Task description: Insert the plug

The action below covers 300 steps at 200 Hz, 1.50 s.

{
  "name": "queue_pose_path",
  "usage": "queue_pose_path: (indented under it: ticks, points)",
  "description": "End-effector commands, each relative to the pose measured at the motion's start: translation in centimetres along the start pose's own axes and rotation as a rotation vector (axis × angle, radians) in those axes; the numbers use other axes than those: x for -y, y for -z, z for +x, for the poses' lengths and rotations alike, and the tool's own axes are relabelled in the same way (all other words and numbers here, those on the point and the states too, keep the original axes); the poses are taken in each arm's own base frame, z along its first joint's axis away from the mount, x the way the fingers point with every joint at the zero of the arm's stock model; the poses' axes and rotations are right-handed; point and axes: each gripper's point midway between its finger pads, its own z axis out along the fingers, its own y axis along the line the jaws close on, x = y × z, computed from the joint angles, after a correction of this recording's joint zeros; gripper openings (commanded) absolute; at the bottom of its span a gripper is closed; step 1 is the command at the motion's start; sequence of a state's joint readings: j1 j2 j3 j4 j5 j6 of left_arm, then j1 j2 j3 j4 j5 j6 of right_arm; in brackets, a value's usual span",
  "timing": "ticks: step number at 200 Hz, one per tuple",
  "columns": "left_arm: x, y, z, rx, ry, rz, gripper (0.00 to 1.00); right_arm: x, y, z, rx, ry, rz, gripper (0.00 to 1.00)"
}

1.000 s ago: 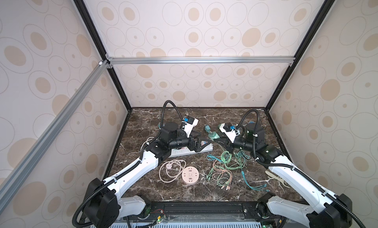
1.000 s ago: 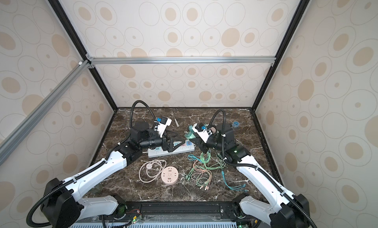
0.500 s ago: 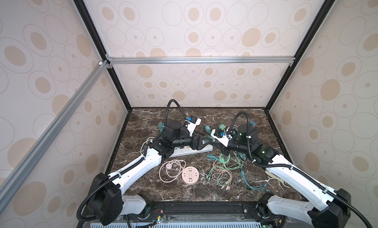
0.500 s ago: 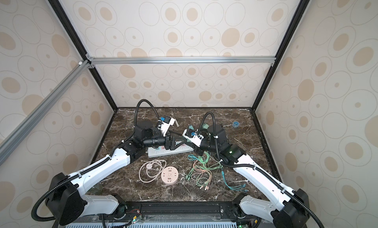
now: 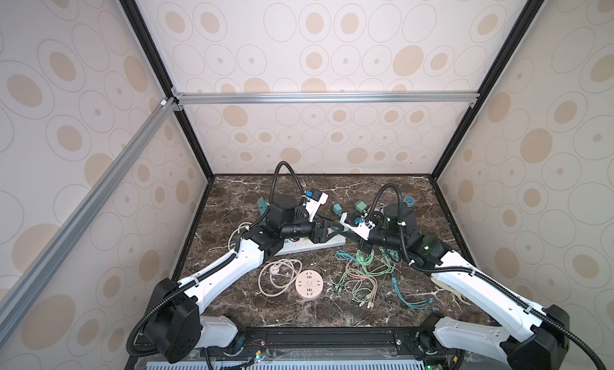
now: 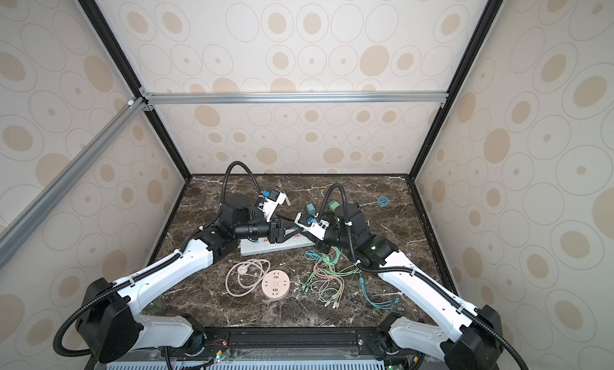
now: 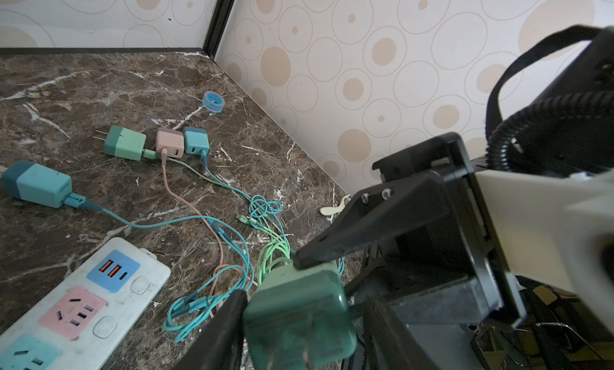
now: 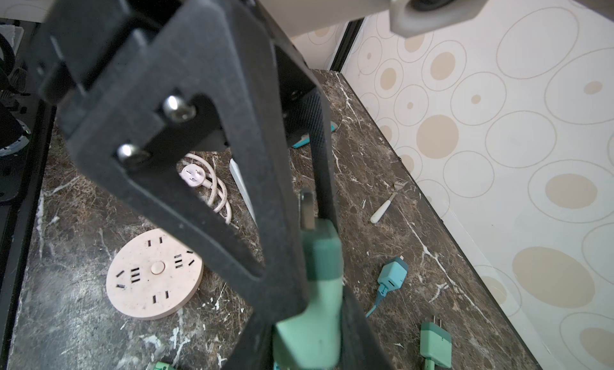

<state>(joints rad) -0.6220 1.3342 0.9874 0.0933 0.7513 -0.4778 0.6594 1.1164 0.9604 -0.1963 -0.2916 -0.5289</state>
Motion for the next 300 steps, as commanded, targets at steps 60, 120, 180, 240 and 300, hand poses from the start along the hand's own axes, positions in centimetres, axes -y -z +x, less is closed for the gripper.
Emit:
queue_pose_path:
  ticks: [60, 120, 180, 240, 300]
  points:
    - [1.5, -0.1, -1.3, 0.005, -0.022, 0.043, 0.40, 0.0, 0.4, -1.6, 0.028, 0.076, 0.020, 0.16]
    - [1.8, -0.3, -2.4, 0.048, 0.001, 0.061, 0.25, 0.8, 1.0, -1.3, 0.056, 0.023, 0.091, 0.45]
    - [1.2, -0.1, -4.4, 0.141, 0.046, 0.044, 0.15, 1.2, 4.9, -2.2, 0.135, -0.100, 0.161, 0.60]
    - [2.0, 1.8, -10.0, 0.339, 0.101, 0.120, 0.16, 1.1, 7.7, -3.8, 0.332, -0.323, 0.066, 0.55]
    - [5.4, 3.1, -13.2, 0.427, 0.146, 0.339, 0.14, 0.5, 5.3, -4.6, 0.481, -0.431, -0.058, 0.53]
